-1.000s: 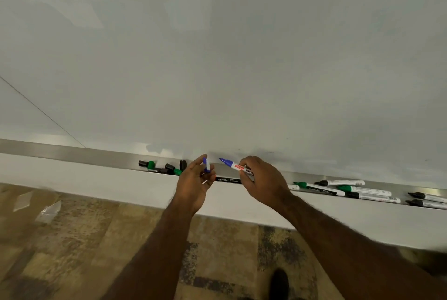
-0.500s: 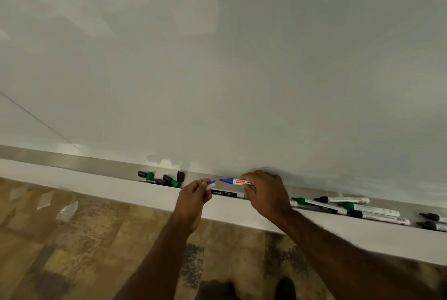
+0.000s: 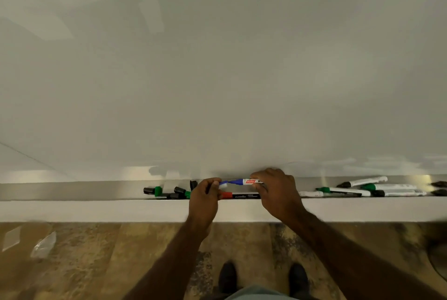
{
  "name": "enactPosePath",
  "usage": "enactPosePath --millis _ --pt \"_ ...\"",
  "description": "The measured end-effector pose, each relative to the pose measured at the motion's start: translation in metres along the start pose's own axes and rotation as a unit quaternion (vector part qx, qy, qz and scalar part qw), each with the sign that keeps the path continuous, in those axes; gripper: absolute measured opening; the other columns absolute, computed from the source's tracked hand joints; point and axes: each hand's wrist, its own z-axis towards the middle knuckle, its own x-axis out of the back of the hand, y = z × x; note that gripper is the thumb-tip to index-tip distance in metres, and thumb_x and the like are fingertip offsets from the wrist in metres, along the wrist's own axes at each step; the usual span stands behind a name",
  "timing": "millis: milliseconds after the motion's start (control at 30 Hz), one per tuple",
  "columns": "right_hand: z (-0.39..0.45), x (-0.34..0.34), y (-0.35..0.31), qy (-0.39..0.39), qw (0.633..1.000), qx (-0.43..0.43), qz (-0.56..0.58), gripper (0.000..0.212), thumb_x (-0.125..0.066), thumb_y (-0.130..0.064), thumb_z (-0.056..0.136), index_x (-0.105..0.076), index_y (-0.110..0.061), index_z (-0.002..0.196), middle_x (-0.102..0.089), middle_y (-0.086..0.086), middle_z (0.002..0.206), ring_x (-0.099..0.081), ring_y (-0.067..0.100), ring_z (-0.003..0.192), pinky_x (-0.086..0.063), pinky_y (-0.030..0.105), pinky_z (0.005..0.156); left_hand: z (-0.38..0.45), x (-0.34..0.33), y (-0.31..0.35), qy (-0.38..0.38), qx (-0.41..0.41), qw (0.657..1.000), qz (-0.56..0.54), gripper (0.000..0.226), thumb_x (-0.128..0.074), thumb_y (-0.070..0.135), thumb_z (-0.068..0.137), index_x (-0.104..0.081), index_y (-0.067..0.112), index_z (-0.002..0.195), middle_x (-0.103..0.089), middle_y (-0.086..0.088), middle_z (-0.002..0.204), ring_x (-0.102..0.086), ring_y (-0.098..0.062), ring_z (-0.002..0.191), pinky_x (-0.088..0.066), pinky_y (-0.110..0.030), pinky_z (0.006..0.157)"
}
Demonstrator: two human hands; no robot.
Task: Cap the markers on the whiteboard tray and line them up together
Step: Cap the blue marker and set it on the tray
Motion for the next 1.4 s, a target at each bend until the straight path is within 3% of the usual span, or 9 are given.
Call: enactPosePath --millis 133,333,467,700,800,967,1133,1267,1400 --pt "-0.006 -0.009 -0.014 -0.007 0.999 -0.034 -0.012 0.027 -0.050 -0.030 0.094 -0.059 -0.030 0.119 -0.062 -0.002 0.115 -0.051 0.021 0.105 -0.036 0.036 0.086 0.016 0.013 -0.006 -0.027 -0.006 1.000 0.014 0.017 -0.049 0.022 0.097 -0.066 0.020 0.100 -0.069 -0.006 0.102 -0.067 -0.022 0.095 -0.055 -0.041 0.089" --pt "-0.007 -0.020 -0.029 -0.033 0.998 -0.053 -0.016 0.028 -0.051 -0.032 0.094 -0.058 -0.026 0.121 -0.060 0.000 0.121 -0.048 0.020 0.108 -0.035 0.035 0.091 0.019 0.016 -0.009 -0.095 -0.030 0.994 0.043 0.014 -0.054 0.024 0.095 -0.067 0.030 0.093 -0.069 0.005 0.096 -0.067 -0.012 0.090 -0.054 -0.018 0.073" --pt "-0.007 -0.025 -0.035 -0.036 0.997 -0.072 -0.003 0.028 -0.050 -0.031 0.095 -0.057 -0.023 0.121 -0.059 0.001 0.123 -0.047 0.020 0.108 -0.035 0.033 0.092 0.018 0.013 -0.009 -0.067 -0.035 0.996 0.044 0.017 -0.056 0.021 0.093 -0.070 0.017 0.102 -0.068 0.012 0.087 -0.066 -0.005 0.081 -0.049 -0.007 0.060" --pt "-0.003 -0.027 -0.042 -0.042 0.997 -0.057 -0.016 0.031 -0.051 -0.028 0.095 -0.055 -0.021 0.125 -0.057 0.002 0.126 -0.046 0.021 0.112 -0.034 0.033 0.095 0.016 0.007 -0.009 -0.009 -0.056 0.995 0.080 0.023 -0.056 0.020 0.094 -0.070 0.009 0.108 -0.066 0.004 0.090 -0.061 -0.004 0.079 -0.047 -0.002 0.060" --pt "-0.002 -0.026 -0.035 -0.054 0.997 -0.045 -0.012 0.026 -0.051 -0.028 0.095 -0.056 -0.022 0.120 -0.059 0.001 0.122 -0.047 0.020 0.107 -0.035 0.033 0.091 0.017 0.011 -0.008 -0.025 -0.073 0.989 0.129 0.024 -0.056 0.022 0.094 -0.070 0.010 0.109 -0.065 0.006 0.088 -0.059 -0.001 0.075 -0.043 0.002 0.058" --pt "0.005 -0.027 -0.020 -0.026 0.999 -0.020 -0.018 0.024 -0.051 -0.026 0.095 -0.060 -0.025 0.116 -0.061 -0.001 0.118 -0.049 0.021 0.109 -0.037 0.034 0.087 0.027 0.022 0.001 -0.064 -0.111 0.971 0.201 0.022 -0.057 0.025 0.094 -0.072 0.016 0.107 -0.069 0.006 0.089 -0.061 -0.005 0.079 -0.048 -0.013 0.069" --pt "0.006 -0.037 -0.015 0.019 0.996 0.002 -0.085 0.027 -0.058 -0.018 0.090 -0.064 -0.026 0.115 -0.066 -0.002 0.115 -0.055 0.022 0.110 -0.033 0.040 0.096 0.039 0.052 0.001 0.029 -0.157 0.953 0.256 0.020 -0.059 0.024 0.092 -0.070 0.014 0.106 -0.068 0.005 0.095 -0.057 -0.009 0.080 -0.042 -0.017 0.074" --pt "0.004 -0.045 -0.006 -0.051 0.988 0.036 -0.145 0.035 -0.055 -0.029 0.092 -0.055 -0.024 0.127 -0.060 -0.001 0.129 -0.048 0.022 0.123 -0.023 0.039 0.109 0.041 0.089 -0.005 0.102 -0.169 0.941 0.274 0.020 -0.058 0.018 0.092 -0.070 0.010 0.105 -0.072 -0.006 0.100 -0.058 -0.010 0.081 -0.043 -0.015 0.073" --pt "0.005 -0.045 -0.004 -0.044 0.988 0.062 -0.138 0.033 -0.058 -0.023 0.090 -0.059 -0.019 0.123 -0.063 0.003 0.125 -0.053 0.026 0.118 -0.029 0.041 0.108 0.047 0.123 -0.013 0.170 -0.175 0.912 0.330 0.025 -0.058 0.016 0.091 -0.068 0.005 0.111 -0.071 -0.014 0.109 -0.065 -0.027 0.094 -0.052 -0.037 0.084"
